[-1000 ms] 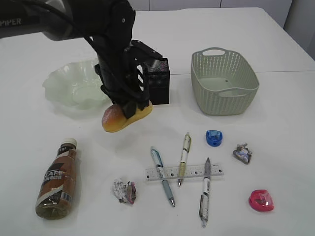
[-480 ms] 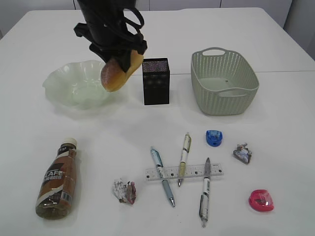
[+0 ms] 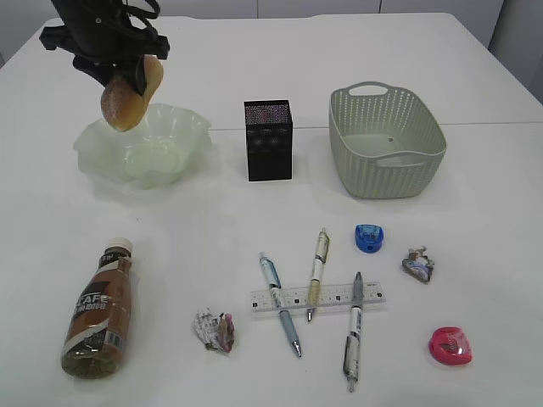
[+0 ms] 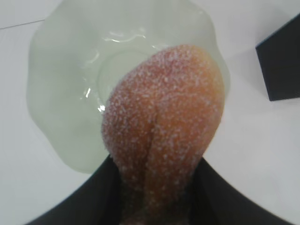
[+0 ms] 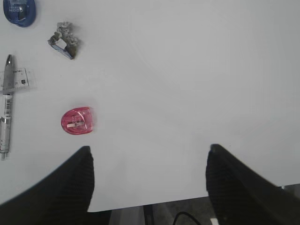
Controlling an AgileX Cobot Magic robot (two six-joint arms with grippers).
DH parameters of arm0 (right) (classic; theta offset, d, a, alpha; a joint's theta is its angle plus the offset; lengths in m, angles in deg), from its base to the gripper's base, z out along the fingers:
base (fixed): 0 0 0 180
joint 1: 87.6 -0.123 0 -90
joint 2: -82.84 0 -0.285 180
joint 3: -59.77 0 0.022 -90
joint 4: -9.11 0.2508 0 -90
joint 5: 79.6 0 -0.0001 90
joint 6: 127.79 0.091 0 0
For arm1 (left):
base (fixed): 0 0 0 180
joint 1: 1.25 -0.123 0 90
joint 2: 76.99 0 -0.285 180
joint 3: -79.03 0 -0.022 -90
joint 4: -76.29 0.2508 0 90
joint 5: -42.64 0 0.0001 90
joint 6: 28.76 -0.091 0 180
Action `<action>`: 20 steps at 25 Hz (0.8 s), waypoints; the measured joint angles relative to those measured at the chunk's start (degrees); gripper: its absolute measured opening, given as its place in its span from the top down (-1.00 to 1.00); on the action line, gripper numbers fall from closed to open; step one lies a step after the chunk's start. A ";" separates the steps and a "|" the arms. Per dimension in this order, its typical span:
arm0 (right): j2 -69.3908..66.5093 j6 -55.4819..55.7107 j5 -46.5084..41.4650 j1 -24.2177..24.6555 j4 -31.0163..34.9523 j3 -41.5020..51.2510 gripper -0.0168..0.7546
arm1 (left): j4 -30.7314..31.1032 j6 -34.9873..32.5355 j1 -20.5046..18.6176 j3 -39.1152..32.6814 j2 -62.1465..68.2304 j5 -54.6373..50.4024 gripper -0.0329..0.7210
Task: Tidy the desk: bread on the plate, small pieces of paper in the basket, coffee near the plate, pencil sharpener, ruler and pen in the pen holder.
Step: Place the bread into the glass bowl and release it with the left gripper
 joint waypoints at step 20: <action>0.00 0.00 0.00 0.00 -0.19 0.00 -0.53 | -2.17 0.83 -3.41 0.13 10.01 11.12 -0.41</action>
